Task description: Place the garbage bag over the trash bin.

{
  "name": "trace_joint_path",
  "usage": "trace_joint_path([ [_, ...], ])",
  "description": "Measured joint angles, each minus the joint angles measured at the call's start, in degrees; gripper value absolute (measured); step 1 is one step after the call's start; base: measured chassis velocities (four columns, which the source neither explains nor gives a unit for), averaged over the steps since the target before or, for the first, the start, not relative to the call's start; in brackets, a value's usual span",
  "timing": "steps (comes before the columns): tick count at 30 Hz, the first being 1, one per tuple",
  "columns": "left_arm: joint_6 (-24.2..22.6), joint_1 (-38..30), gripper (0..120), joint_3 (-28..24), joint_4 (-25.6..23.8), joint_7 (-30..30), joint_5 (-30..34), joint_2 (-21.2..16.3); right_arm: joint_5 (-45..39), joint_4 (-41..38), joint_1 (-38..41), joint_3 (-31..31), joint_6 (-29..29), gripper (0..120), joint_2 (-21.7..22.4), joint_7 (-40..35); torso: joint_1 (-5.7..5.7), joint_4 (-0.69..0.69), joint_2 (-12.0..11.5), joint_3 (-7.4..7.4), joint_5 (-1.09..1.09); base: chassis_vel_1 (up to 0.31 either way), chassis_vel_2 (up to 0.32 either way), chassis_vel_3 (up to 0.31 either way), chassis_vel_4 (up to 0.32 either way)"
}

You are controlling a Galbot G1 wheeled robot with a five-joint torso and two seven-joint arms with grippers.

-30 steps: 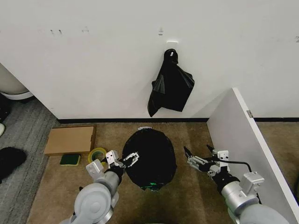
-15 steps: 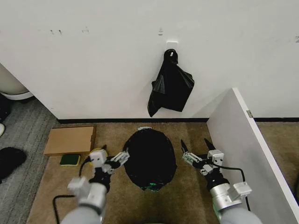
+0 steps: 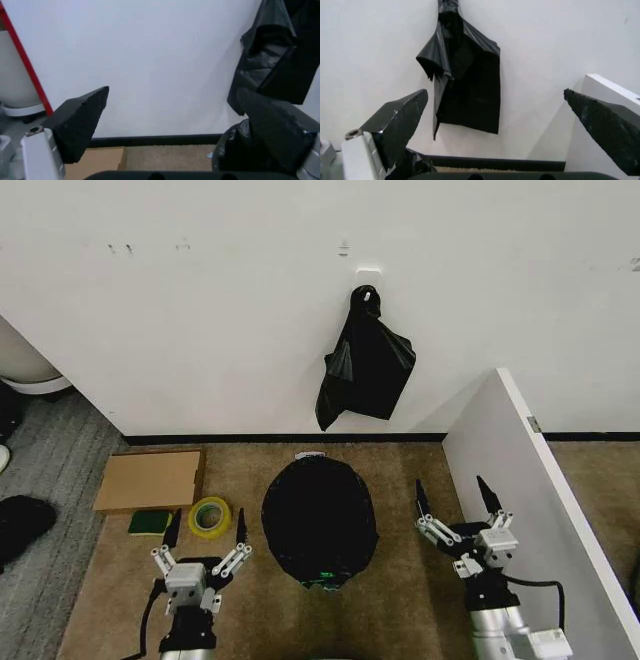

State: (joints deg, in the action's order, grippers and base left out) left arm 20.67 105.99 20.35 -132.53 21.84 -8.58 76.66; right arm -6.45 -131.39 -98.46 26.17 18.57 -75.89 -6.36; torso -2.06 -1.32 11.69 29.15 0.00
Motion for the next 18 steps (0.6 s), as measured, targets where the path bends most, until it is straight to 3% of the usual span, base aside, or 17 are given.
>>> trace_joint_path([
  [7,1.9,0.8,100,2.0,0.5,0.6,1.2,0.1,2.9,-1.7,-1.1,-0.5,0.1,100,-0.2,0.5,-0.01,0.00,0.0,0.01,-0.01,0.000,0.000,0.000,0.000],
  [18,2.9,0.0,100,-1.6,1.4,0.1,-0.7,-0.4,2.9,-3.2,-2.2,-2.0,-2.1,100,-1.5,-0.3,-0.01,-0.01,0.0,0.01,-0.01,0.000,0.000,0.000,0.000],
])
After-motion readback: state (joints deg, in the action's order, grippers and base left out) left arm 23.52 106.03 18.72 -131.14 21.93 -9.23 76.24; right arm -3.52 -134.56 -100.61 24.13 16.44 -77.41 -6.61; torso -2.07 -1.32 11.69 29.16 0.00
